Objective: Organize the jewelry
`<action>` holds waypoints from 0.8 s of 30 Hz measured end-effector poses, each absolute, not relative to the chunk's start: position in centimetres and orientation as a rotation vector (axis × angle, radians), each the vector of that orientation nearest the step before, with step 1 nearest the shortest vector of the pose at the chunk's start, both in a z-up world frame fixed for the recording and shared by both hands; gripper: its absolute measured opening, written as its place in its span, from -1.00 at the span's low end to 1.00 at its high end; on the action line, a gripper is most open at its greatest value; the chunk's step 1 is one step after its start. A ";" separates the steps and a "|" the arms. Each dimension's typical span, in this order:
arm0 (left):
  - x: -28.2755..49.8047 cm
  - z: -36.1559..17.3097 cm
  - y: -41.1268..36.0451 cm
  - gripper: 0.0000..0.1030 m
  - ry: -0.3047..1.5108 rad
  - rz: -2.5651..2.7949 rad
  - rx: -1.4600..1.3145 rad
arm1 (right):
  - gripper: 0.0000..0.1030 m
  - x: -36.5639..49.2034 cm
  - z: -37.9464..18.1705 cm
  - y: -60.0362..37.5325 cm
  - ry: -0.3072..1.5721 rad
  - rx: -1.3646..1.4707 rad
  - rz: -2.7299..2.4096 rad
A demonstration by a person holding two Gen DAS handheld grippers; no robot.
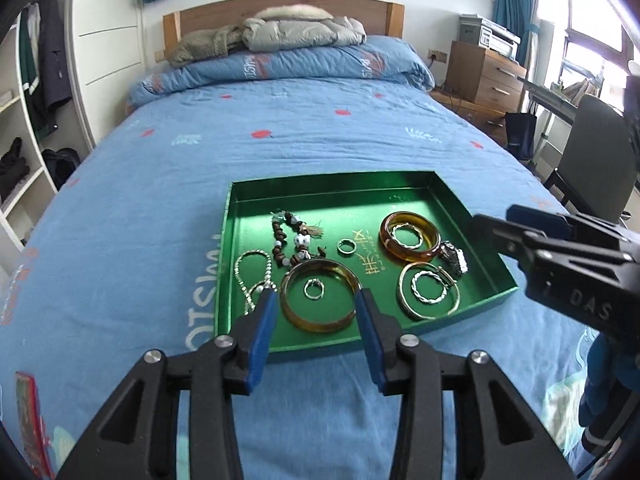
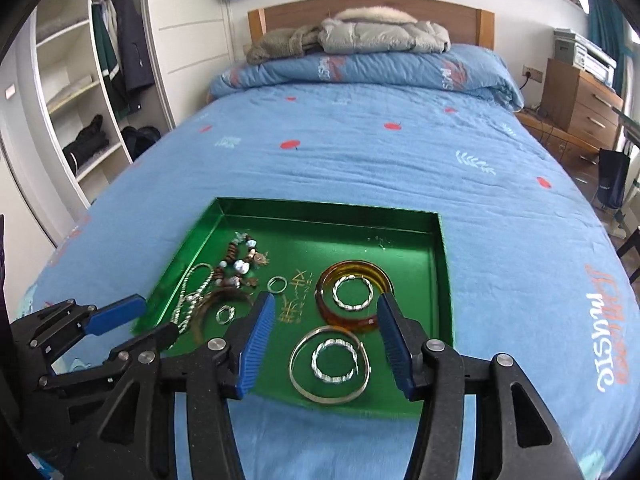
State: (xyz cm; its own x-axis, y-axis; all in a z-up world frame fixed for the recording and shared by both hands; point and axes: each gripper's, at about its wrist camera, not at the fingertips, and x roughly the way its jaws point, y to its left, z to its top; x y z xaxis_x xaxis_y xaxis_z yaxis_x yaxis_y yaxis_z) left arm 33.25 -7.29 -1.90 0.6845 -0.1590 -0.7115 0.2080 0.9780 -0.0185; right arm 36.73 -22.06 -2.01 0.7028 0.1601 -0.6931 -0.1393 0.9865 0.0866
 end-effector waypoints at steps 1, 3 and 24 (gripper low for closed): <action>32.5 -1.5 -7.2 -0.23 0.782 -0.202 0.067 | 0.03 35.9 -1.6 -22.1 0.764 0.029 0.161; 30.8 -0.7 -6.9 -0.19 0.764 -0.183 0.072 | 0.10 33.9 -0.9 -22.2 0.742 0.029 0.150; 16.3 3.2 -2.8 0.00 0.613 -0.019 0.099 | 0.90 17.3 1.0 -22.7 0.641 -0.021 0.087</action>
